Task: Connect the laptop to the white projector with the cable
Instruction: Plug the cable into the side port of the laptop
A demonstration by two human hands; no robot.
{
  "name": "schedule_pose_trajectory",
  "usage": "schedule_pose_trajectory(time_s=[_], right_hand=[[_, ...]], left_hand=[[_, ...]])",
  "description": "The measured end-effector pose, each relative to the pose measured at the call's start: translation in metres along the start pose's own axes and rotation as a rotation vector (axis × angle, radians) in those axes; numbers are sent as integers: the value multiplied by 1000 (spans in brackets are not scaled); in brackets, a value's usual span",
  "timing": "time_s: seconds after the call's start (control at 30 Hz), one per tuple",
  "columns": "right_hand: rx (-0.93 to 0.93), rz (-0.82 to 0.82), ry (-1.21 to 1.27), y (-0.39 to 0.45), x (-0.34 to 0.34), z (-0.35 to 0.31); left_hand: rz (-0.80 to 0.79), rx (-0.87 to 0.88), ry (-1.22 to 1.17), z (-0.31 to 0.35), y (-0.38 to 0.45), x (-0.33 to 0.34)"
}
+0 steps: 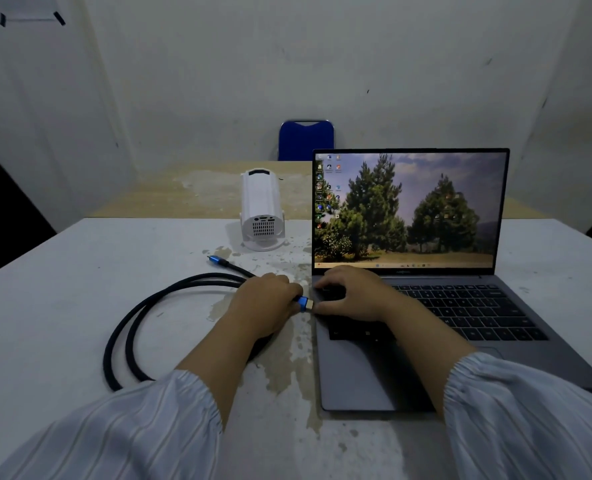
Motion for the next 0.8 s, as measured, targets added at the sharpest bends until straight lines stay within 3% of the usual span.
schedule_pose_trajectory(time_s=[0.43,0.8], right_hand=[[51,-92,-4,5,-1,7],[58,-111,-17,6,2,8]], left_hand=[[24,-20,-196,-7,0,3],[-10,-32,-166,3,1,0]])
Point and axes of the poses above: each hand's wrist, its own y-axis towards the middle knuckle, its own x-axis out of the palm, z = x × y, the point moved 3 cm from there along y, towards the middle knuckle, and after that the axes turned 13 degrees about -y, right-handed, at the moved point
